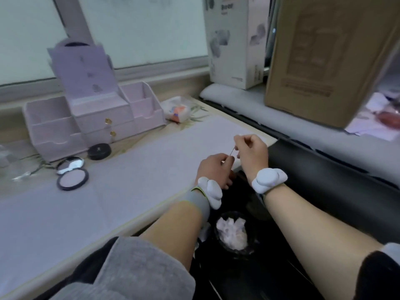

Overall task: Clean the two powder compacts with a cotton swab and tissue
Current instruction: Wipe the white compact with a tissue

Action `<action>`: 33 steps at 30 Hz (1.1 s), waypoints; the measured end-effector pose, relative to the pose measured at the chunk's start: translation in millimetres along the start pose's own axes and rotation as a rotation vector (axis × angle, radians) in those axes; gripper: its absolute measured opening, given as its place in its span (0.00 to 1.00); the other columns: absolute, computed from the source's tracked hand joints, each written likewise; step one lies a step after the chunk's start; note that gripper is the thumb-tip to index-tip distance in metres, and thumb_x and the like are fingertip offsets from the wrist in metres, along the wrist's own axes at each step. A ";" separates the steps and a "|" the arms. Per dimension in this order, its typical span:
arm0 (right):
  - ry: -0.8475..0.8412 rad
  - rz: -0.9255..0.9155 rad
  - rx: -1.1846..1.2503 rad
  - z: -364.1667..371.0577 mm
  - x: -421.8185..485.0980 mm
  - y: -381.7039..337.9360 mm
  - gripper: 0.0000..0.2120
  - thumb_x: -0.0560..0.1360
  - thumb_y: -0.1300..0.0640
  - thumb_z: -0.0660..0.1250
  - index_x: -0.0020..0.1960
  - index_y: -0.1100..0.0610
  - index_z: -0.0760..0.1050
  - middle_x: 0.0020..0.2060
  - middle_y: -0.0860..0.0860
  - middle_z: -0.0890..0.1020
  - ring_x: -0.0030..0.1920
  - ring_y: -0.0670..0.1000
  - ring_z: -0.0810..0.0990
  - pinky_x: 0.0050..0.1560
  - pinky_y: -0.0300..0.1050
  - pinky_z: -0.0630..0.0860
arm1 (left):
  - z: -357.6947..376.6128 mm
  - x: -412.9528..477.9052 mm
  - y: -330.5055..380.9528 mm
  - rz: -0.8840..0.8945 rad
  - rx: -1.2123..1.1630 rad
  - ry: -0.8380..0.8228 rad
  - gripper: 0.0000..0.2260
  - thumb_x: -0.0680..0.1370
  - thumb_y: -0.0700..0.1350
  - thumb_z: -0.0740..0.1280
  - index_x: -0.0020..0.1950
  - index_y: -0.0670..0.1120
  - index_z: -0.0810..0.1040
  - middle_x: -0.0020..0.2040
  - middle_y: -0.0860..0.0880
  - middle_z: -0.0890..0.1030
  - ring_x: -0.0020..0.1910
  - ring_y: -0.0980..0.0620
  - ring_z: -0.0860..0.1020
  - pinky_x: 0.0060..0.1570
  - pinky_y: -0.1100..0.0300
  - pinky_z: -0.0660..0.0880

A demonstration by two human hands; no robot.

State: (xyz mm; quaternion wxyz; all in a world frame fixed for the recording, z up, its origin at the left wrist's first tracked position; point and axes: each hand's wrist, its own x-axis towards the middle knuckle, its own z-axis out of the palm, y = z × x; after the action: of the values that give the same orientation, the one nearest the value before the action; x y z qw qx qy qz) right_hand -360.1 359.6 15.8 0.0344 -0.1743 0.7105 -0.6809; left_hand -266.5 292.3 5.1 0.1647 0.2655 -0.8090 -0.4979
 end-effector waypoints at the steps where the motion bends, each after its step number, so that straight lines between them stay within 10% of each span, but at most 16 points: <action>1: 0.037 -0.012 -0.037 -12.9 -1.4 12.9 0.09 0.75 0.52 0.68 0.42 0.58 0.75 0.36 0.51 0.80 0.34 0.48 0.76 0.39 0.41 0.73 | 17.4 -0.1 -3.5 -0.010 0.000 -0.033 0.13 0.81 0.51 0.61 0.47 0.47 0.82 0.33 0.48 0.85 0.29 0.45 0.83 0.36 0.52 0.83; 12: 0.102 0.287 -0.297 -70.6 -7.1 166.4 0.07 0.76 0.53 0.67 0.43 0.56 0.78 0.34 0.46 0.79 0.35 0.44 0.75 0.32 0.32 0.68 | 94.9 18.4 -103.9 -0.277 0.202 -0.197 0.08 0.76 0.51 0.61 0.43 0.54 0.79 0.33 0.57 0.84 0.35 0.52 0.84 0.46 0.53 0.82; 23: -0.014 0.636 -0.440 -60.0 19.1 265.4 0.07 0.73 0.51 0.69 0.43 0.54 0.81 0.39 0.51 0.84 0.43 0.56 0.83 0.43 0.45 0.79 | 122.5 67.1 -164.8 -0.365 0.276 -0.261 0.09 0.69 0.55 0.58 0.38 0.58 0.78 0.32 0.59 0.83 0.39 0.51 0.83 0.48 0.54 0.81; 33: -0.028 0.703 -0.424 -42.9 32.3 286.3 0.08 0.76 0.59 0.65 0.46 0.59 0.82 0.41 0.57 0.83 0.31 0.52 0.78 0.20 0.31 0.69 | 122.0 77.3 -195.7 -0.408 0.283 -0.318 0.09 0.69 0.55 0.57 0.38 0.65 0.77 0.41 0.50 0.85 0.42 0.44 0.84 0.49 0.50 0.81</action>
State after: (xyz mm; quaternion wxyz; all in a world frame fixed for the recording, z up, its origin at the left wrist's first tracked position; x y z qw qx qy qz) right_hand -460.1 394.5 -255.6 0.2380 0.0666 0.8508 -0.4637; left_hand -341.5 262.9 -224.4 -0.1061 0.3617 -0.8160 -0.4382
